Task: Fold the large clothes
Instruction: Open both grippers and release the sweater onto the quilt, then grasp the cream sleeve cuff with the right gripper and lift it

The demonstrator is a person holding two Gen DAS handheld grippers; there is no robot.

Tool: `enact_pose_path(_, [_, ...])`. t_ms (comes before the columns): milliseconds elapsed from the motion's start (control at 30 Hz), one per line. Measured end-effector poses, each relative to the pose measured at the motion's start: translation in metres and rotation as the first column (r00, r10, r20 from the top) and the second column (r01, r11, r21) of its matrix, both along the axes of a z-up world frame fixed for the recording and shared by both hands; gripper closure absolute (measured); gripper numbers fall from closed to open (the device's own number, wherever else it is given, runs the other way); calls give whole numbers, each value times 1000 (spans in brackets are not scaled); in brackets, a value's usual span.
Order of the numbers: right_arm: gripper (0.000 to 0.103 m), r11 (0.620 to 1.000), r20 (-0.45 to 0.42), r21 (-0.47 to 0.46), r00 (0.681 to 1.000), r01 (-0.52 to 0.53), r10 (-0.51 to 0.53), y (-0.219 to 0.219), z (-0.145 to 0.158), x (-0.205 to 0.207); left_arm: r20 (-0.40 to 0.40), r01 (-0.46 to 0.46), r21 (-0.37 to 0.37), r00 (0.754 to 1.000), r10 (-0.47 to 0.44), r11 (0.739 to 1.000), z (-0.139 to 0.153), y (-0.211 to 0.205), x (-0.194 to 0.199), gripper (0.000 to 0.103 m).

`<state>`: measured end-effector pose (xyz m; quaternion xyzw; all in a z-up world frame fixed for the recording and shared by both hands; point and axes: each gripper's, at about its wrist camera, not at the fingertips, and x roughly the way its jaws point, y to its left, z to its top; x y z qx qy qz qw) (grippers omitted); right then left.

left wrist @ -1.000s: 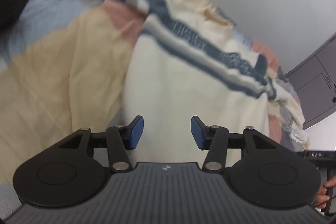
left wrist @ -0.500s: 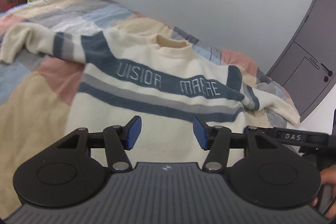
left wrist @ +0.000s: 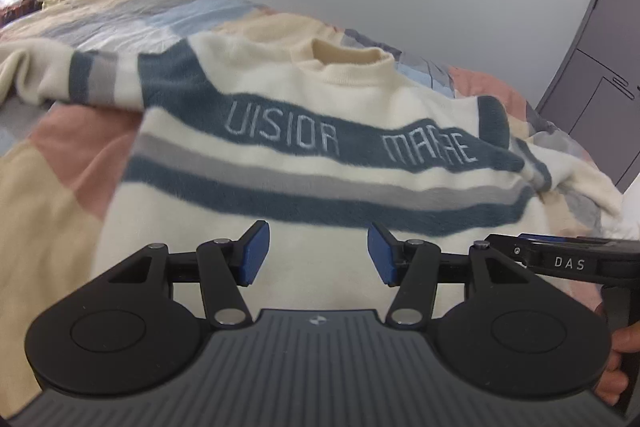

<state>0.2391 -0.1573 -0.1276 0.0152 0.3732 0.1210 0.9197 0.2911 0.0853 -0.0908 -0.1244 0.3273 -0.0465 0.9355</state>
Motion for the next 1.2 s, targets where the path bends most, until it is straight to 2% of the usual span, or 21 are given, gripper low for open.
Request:
enact_pose_path(100, [48, 1000, -39, 1, 999, 15, -15, 0, -12, 13, -13, 14, 10, 1000, -14, 1000, -14, 2, 9, 43])
enact_pose_path(233, [49, 998, -124, 36, 991, 49, -44, -3, -29, 32, -74, 33, 1, 997, -33, 999, -37, 6, 24, 43])
enact_pose_path(333, [48, 998, -125, 40, 991, 53, -48, -3, -32, 36, -108, 48, 10, 993, -46, 999, -48, 6, 32, 43])
enact_pose_path(433, [48, 998, -111, 46, 993, 53, -48, -2, -27, 34, -105, 53, 28, 993, -50, 998, -48, 4, 31, 42])
enact_pose_path(600, [48, 983, -79, 151, 992, 107, -95, -26, -3, 28, -98, 32, 2, 995, -31, 999, -45, 7, 25, 42])
enact_pose_path(800, [48, 935, -33, 285, 977, 212, -212, -91, 37, 17, -94, 7, 13, 996, -6, 1000, -40, 5, 13, 42])
enact_pose_path(1033, [48, 927, 100, 163, 929, 338, -356, -192, 51, 23, -81, -19, -28, 997, 17, 999, -36, 3, -1, 42])
enact_pose_path(1200, [48, 878, 129, 96, 869, 468, -477, -282, 40, 45, -83, -66, -34, 994, 63, 997, -37, 5, 0, 42])
